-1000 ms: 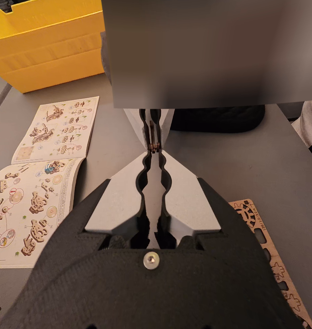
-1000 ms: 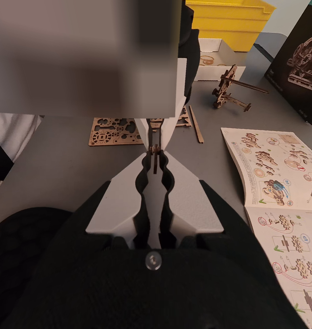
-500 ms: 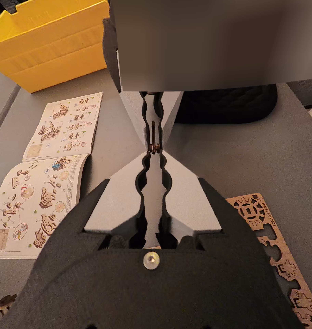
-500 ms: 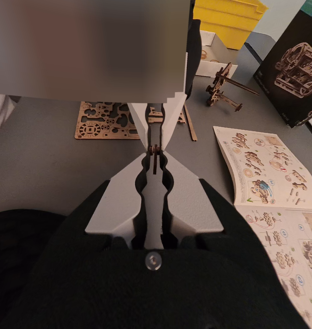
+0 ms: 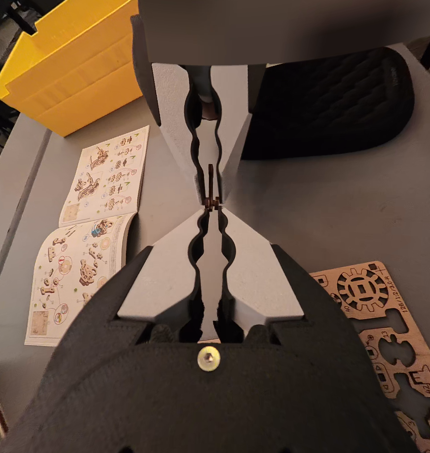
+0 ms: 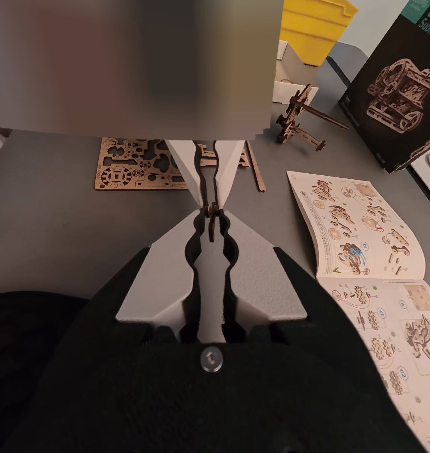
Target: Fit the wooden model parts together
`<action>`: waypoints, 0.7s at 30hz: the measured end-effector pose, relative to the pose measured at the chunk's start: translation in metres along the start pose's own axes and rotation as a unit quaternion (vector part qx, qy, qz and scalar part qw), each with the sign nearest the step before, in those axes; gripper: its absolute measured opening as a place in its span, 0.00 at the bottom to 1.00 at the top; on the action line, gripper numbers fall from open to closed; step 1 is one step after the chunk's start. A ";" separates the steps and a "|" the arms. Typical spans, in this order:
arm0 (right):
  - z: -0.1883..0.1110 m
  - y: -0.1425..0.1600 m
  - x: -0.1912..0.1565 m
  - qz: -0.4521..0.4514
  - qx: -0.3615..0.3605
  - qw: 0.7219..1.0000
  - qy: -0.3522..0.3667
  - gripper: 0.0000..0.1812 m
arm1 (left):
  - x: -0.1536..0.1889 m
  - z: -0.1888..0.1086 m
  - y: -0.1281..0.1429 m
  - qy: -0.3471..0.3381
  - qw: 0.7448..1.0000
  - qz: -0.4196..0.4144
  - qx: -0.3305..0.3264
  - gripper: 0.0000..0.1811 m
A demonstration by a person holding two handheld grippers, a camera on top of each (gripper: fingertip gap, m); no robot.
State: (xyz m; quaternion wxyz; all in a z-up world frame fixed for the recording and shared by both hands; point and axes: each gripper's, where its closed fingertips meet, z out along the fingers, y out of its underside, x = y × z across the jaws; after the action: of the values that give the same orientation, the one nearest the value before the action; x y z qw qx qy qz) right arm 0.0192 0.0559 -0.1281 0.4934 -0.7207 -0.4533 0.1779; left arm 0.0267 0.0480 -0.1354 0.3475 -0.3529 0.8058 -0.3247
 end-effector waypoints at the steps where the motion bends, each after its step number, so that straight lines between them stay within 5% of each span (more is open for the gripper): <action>1: 0.001 0.001 0.000 0.007 0.000 1.000 -0.002 0.05 | 0.000 0.000 0.001 -0.004 1.000 0.005 -0.005 0.03; 6: 0.004 0.005 -0.002 0.010 -0.013 1.000 -0.008 0.05 | -0.004 0.002 0.005 -0.019 1.000 0.009 -0.020 0.10; 8: 0.003 0.004 -0.001 0.007 -0.008 1.000 -0.003 0.05 | 0.000 0.003 0.004 -0.011 1.000 0.017 -0.015 0.04; 21: 0.006 0.008 -0.009 -0.006 -0.017 1.000 -0.023 0.04 | 0.008 0.005 0.007 0.002 0.999 0.045 -0.030 0.04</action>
State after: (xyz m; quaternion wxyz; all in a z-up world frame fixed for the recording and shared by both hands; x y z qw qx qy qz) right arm 0.0145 0.0508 -0.1394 0.4714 -0.7219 -0.4719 0.1842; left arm 0.0243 0.0443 -0.1460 0.3491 -0.3257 0.8311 -0.2853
